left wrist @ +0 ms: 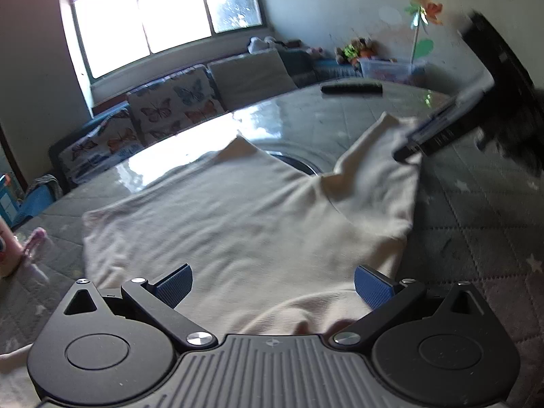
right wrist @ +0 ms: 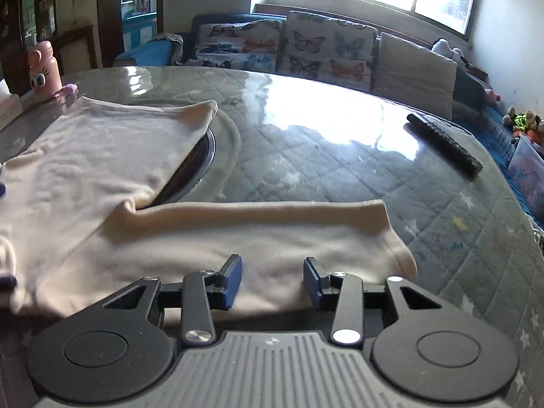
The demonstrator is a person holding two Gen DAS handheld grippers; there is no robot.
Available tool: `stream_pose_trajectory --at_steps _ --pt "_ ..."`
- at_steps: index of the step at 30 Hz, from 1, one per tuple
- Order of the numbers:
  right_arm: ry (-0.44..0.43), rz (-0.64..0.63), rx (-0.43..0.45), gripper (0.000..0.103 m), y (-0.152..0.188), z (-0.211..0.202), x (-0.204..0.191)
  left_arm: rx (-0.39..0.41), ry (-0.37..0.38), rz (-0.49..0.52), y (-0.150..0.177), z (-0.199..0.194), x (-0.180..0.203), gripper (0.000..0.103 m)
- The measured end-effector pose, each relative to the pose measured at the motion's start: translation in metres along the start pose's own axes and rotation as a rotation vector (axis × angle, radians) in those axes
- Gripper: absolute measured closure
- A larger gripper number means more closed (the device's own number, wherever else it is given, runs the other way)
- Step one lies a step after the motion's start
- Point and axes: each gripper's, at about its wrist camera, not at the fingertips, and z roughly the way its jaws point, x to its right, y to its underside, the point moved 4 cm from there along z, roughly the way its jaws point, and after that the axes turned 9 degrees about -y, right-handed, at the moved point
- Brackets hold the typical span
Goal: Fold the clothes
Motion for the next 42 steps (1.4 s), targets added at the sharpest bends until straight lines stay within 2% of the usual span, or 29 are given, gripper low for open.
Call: stream_pose_trajectory --at_steps 3,6,10,13,16,21,24,27,34,38,40,42 --pt "0.012 0.000 -0.008 0.059 0.006 -0.008 0.002 0.004 -0.021 -0.043 0.001 -0.009 -0.016 0.000" --pt "0.020 -0.011 0.000 0.059 0.006 -0.014 0.000 0.000 -0.078 -0.077 0.004 -0.013 -0.034 0.000" --pt "-0.037 -0.016 0.042 0.059 -0.005 -0.019 -0.019 -0.024 -0.136 -0.118 0.010 -0.010 -0.053 0.000" --pt "-0.106 -0.063 0.051 0.058 -0.011 -0.019 -0.046 -0.046 -0.147 -0.107 0.017 -0.006 -0.055 0.000" --pt "-0.168 -0.105 0.056 0.053 -0.014 -0.019 -0.071 -0.057 -0.137 -0.068 0.025 -0.007 -0.047 0.000" --pt "-0.258 -0.178 0.014 0.053 -0.004 -0.015 -0.111 -0.072 -0.115 -0.043 0.038 -0.012 -0.040 0.000" --pt "-0.261 -0.247 -0.028 0.052 0.010 -0.013 -0.125 -0.071 -0.104 -0.037 0.041 -0.018 -0.040 0.000" --pt "-0.250 -0.301 -0.030 0.052 0.016 -0.018 -0.133 -0.073 -0.100 -0.013 0.041 -0.022 -0.038 0.000" --pt "-0.282 -0.288 0.025 0.051 -0.001 -0.024 -0.146 -0.032 -0.113 -0.053 0.021 -0.024 -0.043 0.000" --pt "-0.310 -0.314 -0.012 0.051 0.011 -0.015 -0.157 -0.022 -0.101 -0.055 0.012 -0.016 -0.036 0.000" --pt "-0.297 -0.339 -0.014 0.051 0.019 -0.017 -0.159 -0.019 -0.088 -0.043 0.009 -0.013 -0.029 0.000" --pt "-0.297 -0.307 -0.003 0.051 0.019 -0.024 -0.150 -0.012 -0.078 -0.032 0.005 -0.009 -0.023 0.000"
